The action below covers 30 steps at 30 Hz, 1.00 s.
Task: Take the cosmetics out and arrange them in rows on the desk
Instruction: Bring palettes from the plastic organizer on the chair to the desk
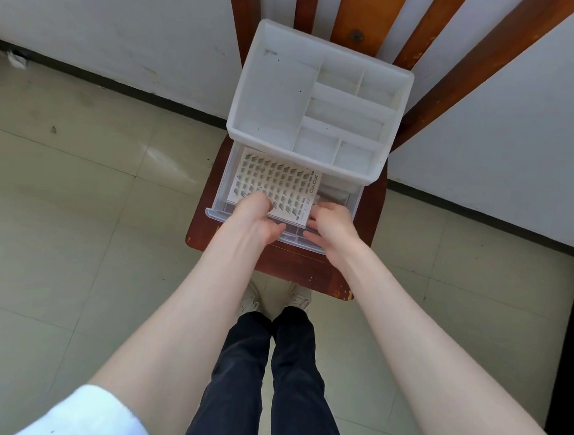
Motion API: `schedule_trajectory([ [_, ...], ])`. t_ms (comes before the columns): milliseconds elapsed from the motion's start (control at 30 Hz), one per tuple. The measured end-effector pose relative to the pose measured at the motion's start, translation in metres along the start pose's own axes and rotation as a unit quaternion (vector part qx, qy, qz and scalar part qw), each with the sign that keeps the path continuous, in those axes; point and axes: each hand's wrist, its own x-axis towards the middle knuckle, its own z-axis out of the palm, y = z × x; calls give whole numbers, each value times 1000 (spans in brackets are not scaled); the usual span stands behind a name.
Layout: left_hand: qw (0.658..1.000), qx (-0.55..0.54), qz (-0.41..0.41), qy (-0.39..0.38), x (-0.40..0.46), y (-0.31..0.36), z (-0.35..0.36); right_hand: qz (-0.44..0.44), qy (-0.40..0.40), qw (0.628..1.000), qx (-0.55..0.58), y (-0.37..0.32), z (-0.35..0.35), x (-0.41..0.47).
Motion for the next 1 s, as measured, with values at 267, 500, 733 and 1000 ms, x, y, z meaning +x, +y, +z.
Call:
schedule_trajectory([
  [267,999,51,9,-14,4,4,7,-38,0,999,8,-1,-9,-2],
  [500,992,104,70,-7,4,10,5,-172,56,958,-225,-6,-18,-7],
  [733,982,153,107,7,-20,10,-20,-252,39,818,-516,7,-12,14],
  [1000,962,173,211,-3,-50,13,-73,-272,99,735,-613,11,-5,16],
])
